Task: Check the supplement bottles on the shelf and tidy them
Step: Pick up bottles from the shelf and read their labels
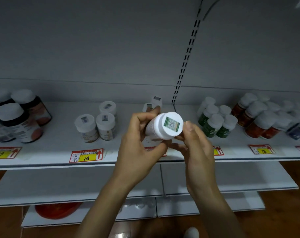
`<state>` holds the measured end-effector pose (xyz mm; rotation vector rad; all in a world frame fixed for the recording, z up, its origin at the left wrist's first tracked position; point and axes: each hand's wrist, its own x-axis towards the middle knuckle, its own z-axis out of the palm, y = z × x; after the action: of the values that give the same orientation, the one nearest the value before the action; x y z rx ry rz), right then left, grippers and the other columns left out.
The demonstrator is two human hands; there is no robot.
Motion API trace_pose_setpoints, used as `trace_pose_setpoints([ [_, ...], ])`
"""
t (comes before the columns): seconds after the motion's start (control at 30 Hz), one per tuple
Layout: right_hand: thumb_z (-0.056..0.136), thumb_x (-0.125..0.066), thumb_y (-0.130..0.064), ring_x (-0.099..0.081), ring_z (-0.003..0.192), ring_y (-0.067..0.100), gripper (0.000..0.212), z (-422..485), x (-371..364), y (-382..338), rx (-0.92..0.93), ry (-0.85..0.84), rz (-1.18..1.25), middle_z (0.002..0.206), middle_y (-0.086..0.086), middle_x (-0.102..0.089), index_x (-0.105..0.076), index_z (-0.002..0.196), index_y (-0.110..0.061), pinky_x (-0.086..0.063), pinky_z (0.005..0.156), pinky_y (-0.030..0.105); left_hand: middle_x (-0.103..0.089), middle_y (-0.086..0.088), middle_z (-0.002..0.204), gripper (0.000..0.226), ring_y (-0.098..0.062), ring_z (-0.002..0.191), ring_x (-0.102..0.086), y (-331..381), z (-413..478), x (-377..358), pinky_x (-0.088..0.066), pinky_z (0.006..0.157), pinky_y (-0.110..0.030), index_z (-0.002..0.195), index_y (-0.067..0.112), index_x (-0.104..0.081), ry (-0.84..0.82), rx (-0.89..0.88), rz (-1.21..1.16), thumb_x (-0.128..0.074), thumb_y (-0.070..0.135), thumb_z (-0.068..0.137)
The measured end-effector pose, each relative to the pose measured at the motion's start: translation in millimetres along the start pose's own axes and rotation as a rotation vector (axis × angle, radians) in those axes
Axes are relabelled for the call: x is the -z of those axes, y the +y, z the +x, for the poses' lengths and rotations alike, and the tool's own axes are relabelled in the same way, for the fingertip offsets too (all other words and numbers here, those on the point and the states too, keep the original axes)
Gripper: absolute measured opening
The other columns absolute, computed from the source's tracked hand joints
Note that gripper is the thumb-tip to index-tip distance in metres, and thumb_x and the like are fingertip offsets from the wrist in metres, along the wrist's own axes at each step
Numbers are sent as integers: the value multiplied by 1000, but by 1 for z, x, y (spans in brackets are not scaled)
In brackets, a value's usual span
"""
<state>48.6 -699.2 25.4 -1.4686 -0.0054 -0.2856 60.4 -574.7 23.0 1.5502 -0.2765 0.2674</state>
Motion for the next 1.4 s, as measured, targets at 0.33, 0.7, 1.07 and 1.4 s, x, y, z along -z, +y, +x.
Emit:
trace_pose_setpoints([
  [0.33, 78, -77, -27, -67, 93, 8, 40, 26, 18, -8, 115, -97, -138, 103, -7, -70, -62, 115, -25, -55, 72, 22, -67, 21, 104, 44, 2, 98, -62, -7, 22, -11, -46, 76, -7, 111, 28, -60, -85, -23, 226, -69, 45, 71],
  [0.7, 76, -78, -20, -56, 76, 7, 40, 155, 21, 37, 2, -44, -599, 83, -14, -54, -46, 100, -15, -46, 65, 21, -67, -15, 106, 42, -33, 95, -64, -75, 36, -10, -54, 77, -34, 105, 2, -65, -174, -183, 1045, -57, 35, 81],
  [1.07, 83, -70, -43, -52, 74, 9, 32, 172, 5, 76, -193, -259, -836, 83, -4, -53, -55, 91, -16, -38, 62, 26, -5, 2, 155, 83, -12, 143, -6, -101, 32, -13, -29, 114, -34, 151, 7, -17, -239, -60, 908, -64, 14, 82],
  [1.4, 87, -63, -49, -59, 104, 25, 51, 188, -58, 60, 235, -608, -1477, 113, 7, -65, -57, 120, -11, -35, 90, 33, 0, -10, 161, 77, -16, 148, 4, -85, 21, -4, -16, 115, -28, 152, 8, -15, -25, 11, 799, -58, 30, 92],
])
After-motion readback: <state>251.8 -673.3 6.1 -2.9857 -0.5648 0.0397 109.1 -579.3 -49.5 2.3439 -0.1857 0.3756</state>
